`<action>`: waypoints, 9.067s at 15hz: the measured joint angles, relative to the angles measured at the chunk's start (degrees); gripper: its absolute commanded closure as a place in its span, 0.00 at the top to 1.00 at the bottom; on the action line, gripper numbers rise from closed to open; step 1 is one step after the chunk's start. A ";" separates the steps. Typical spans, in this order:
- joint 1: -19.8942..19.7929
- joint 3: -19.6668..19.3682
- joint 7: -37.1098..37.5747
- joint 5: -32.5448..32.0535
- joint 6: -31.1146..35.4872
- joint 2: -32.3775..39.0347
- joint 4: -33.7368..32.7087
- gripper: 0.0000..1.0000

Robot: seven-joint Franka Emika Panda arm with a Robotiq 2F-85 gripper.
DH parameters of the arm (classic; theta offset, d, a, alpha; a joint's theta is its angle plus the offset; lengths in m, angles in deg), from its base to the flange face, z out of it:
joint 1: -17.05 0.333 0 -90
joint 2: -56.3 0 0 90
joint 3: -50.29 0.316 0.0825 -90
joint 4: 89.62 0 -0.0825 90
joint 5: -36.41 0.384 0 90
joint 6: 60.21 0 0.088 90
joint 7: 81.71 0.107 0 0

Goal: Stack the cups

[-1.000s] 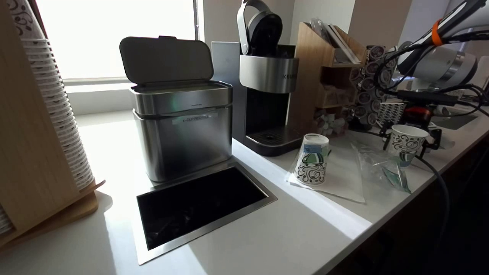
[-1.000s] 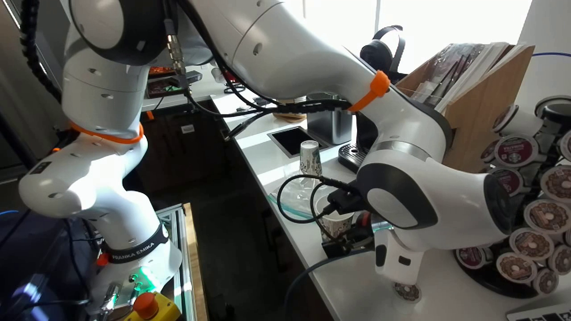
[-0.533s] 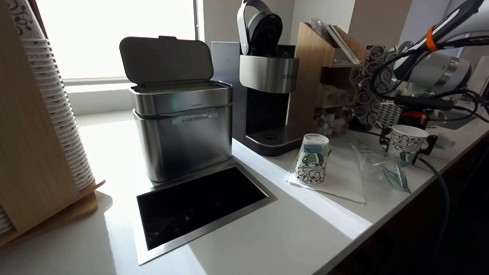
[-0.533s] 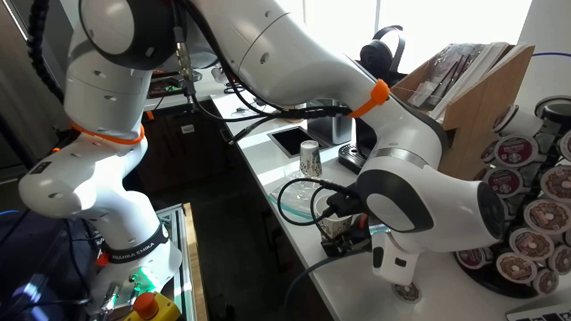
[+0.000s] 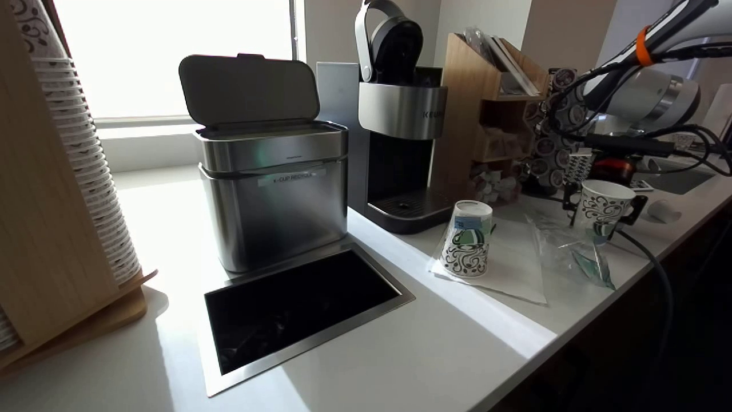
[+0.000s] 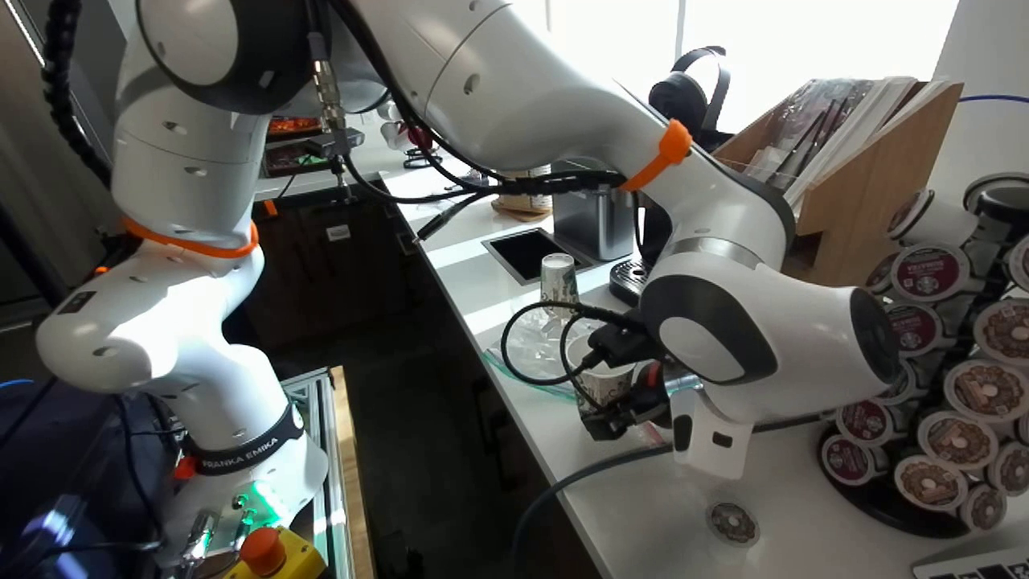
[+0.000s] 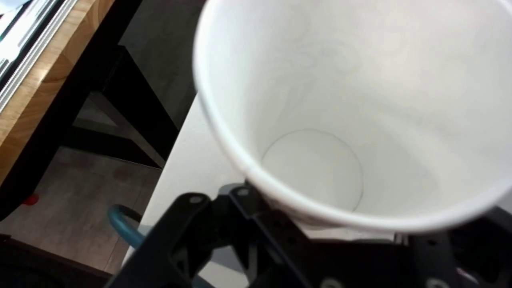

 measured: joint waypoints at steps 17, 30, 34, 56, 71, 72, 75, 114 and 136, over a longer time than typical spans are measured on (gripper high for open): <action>10.85 0.95 2.99 -9.86 21.33 -17.55 16.93 0.65; 16.37 3.10 12.16 -27.47 42.14 -19.10 21.66 0.40; 18.27 4.37 16.25 -31.84 48.62 -22.39 25.32 0.40; 17.21 11.57 39.16 -55.60 63.46 -33.27 35.06 0.40; 16.88 15.42 79.15 -94.48 64.13 -33.40 33.40 0.65; 16.86 15.35 79.01 -94.48 64.13 -33.40 33.40 0.65; 16.87 15.35 78.89 -94.48 64.13 -33.39 33.40 0.40; 26.05 24.09 118.89 -144.83 44.13 -31.13 32.65 0.40; 30.80 27.06 127.79 -157.65 26.87 -26.57 35.62 0.40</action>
